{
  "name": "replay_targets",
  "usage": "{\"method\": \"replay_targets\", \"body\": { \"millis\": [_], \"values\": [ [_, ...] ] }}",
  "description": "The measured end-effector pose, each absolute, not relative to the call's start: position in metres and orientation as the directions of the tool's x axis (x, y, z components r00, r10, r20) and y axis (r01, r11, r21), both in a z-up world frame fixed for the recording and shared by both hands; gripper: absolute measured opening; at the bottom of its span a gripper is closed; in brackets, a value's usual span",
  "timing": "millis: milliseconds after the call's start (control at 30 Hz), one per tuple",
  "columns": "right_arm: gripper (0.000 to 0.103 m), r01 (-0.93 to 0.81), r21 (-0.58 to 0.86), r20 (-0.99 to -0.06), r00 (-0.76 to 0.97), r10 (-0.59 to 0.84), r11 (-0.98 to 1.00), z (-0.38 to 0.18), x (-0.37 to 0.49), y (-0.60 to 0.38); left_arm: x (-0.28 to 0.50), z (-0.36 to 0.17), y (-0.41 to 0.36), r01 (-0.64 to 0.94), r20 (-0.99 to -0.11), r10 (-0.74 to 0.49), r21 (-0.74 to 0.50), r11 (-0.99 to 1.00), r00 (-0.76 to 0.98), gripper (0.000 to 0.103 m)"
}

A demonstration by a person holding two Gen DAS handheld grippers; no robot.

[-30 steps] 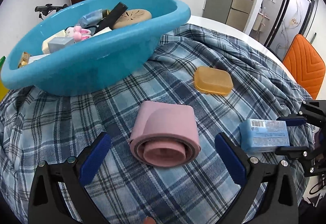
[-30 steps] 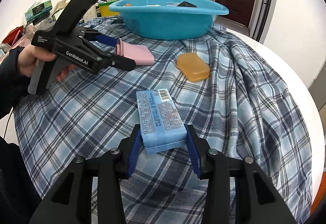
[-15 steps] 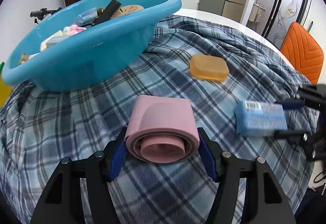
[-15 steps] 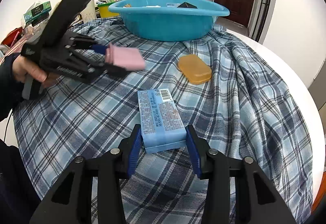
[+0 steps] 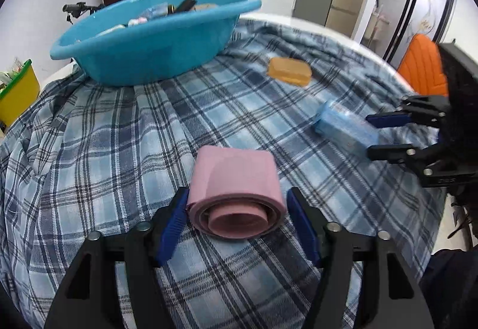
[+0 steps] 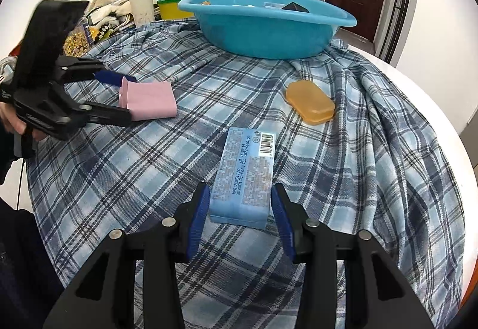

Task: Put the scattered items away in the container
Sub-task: 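Lift the pink item with the left tool while the right tool lifts the blue box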

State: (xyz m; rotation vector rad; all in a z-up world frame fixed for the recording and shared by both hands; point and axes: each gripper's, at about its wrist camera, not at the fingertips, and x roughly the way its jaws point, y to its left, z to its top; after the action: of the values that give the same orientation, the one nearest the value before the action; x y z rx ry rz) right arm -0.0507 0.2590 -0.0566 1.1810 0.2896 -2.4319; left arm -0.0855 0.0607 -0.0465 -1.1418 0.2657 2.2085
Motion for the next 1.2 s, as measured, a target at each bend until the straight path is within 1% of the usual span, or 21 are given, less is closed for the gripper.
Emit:
{"method": "replay_targets", "body": {
  "millis": [33, 133, 267, 400, 533, 600, 667, 700, 733, 767, 833, 1000, 1067, 1200],
  "values": [
    [0.042, 0.455, -0.006, -0.787, -0.552, -0.277, -0.89, -0.056, -0.05, 0.259, -0.083, -0.042, 0.055, -0.624, -0.771, 0.473, -0.128, -0.771, -0.427, 0.088],
    [0.042, 0.454, -0.012, -0.788, -0.553, -0.271, -0.891, -0.055, -0.048, 0.258, -0.079, -0.036, 0.043, -0.634, -0.745, 0.511, -0.155, -0.758, -0.428, 0.088],
    [0.042, 0.448, -0.018, -0.785, -0.56, -0.265, -0.894, -0.053, -0.047, 0.256, -0.08, -0.039, 0.028, -0.611, -0.773, 0.458, -0.117, -0.783, -0.44, 0.088],
    [0.042, 0.447, -0.019, -0.779, -0.567, -0.267, -0.894, -0.05, -0.048, 0.253, -0.087, -0.042, 0.019, -0.608, -0.783, 0.452, -0.122, -0.785, -0.427, 0.088],
    [0.042, 0.453, -0.022, -0.773, -0.573, -0.272, -0.891, -0.047, -0.046, 0.251, -0.092, -0.047, 0.023, -0.618, -0.792, 0.424, -0.076, -0.783, -0.44, 0.088],
    [0.042, 0.45, -0.023, -0.775, -0.572, -0.268, -0.893, -0.047, -0.046, 0.252, -0.097, -0.05, 0.026, -0.632, -0.793, 0.433, -0.079, -0.771, -0.429, 0.082],
    [0.042, 0.441, -0.023, -0.776, -0.573, -0.262, -0.897, -0.048, -0.046, 0.254, -0.101, -0.054, 0.033, -0.646, -0.8, 0.438, -0.084, -0.759, -0.41, 0.059],
    [0.042, 0.435, -0.022, -0.777, -0.574, -0.259, -0.9, -0.048, -0.046, 0.256, -0.102, -0.055, 0.035, -0.655, -0.797, 0.447, -0.087, -0.75, -0.407, 0.055],
    [0.042, 0.429, -0.02, -0.776, -0.576, -0.256, -0.903, -0.048, -0.045, 0.258, -0.103, -0.054, 0.038, -0.663, -0.791, 0.457, -0.089, -0.743, -0.407, 0.044],
    [0.042, 0.423, -0.018, -0.776, -0.577, -0.254, -0.906, -0.048, -0.045, 0.26, -0.103, -0.054, 0.04, -0.668, -0.789, 0.46, -0.086, -0.74, -0.408, 0.038],
    [0.042, 0.413, -0.016, -0.774, -0.582, -0.251, -0.911, -0.047, -0.044, 0.264, -0.104, -0.052, 0.046, -0.677, -0.789, 0.459, -0.076, -0.732, -0.408, 0.033],
    [0.042, 0.387, -0.011, -0.764, -0.598, -0.242, -0.922, -0.045, -0.043, 0.273, -0.101, -0.05, 0.054, -0.685, -0.788, 0.457, -0.062, -0.726, -0.412, 0.03],
    [0.042, 0.381, -0.01, -0.761, -0.602, -0.24, -0.925, -0.045, -0.043, 0.275, -0.099, -0.047, 0.053, -0.685, -0.78, 0.469, -0.072, -0.725, -0.415, 0.026],
    [0.042, 0.38, -0.011, -0.761, -0.603, -0.239, -0.925, -0.047, -0.044, 0.275, -0.096, -0.044, 0.052, -0.68, -0.774, 0.472, -0.074, -0.73, -0.422, 0.025]
  ]
}}
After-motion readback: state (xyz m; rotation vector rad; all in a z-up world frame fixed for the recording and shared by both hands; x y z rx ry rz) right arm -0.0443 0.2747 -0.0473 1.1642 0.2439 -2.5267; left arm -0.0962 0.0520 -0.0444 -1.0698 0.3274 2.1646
